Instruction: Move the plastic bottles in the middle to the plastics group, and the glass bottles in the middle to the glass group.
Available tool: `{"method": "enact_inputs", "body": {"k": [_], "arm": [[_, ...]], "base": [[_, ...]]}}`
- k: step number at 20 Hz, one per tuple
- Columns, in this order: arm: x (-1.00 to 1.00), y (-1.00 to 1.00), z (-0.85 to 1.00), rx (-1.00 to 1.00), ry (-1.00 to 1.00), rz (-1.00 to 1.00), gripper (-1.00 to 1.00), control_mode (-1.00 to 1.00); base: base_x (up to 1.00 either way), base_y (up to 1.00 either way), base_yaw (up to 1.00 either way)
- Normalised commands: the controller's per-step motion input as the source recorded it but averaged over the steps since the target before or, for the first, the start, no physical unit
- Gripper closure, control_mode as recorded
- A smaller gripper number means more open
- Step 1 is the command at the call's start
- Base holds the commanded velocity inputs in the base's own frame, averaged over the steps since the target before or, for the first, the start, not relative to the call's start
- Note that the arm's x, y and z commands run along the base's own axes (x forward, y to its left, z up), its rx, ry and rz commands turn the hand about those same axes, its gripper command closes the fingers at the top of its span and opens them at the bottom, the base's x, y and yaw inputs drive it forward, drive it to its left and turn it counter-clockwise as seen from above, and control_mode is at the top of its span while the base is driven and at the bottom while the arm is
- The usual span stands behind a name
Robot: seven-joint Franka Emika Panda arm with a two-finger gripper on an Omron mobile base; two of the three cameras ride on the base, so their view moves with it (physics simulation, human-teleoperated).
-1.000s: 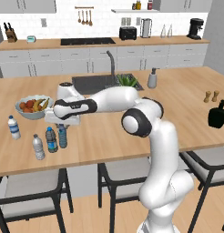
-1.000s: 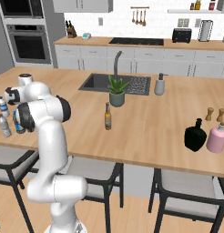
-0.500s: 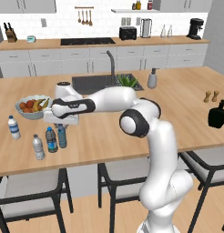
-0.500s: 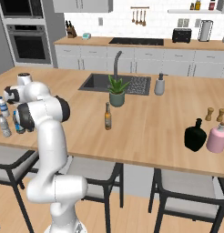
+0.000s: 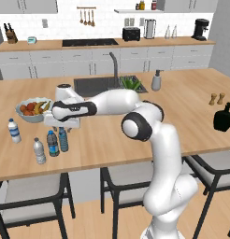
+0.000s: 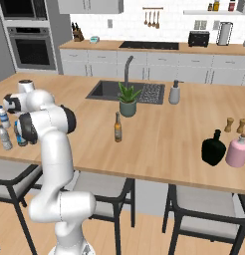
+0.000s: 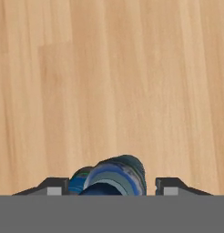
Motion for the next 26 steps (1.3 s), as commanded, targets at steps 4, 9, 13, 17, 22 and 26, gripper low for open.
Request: {"method": "enact_inputs", "body": {"k": [4, 9, 13, 17, 22, 26], "arm": [[-0.02, 0.00, -0.03, 0.00, -0.01, 0.00, -1.00, -1.00], [0.00, 0.00, 0.07, 0.00, 0.00, 0.00, -1.00, -1.00], [-0.05, -0.02, 0.12, 0.00, 0.00, 0.00, -1.00, -1.00], [-0.09, -0.03, 0.10, 0.00, -0.01, 0.00, -1.00, -1.00], [0.05, -0.09, 0.23, 0.00, -0.03, -0.02, -1.00, -1.00], [0.04, -0.37, 0.18, 0.00, 0.00, -0.06, -1.00, -1.00]], "base": [[0.00, 0.00, 0.00], [0.00, 0.00, 0.00], [0.00, 0.00, 0.00], [0.00, 0.00, 0.00], [0.00, 0.00, 0.00], [0.00, 0.00, 0.00]]}}
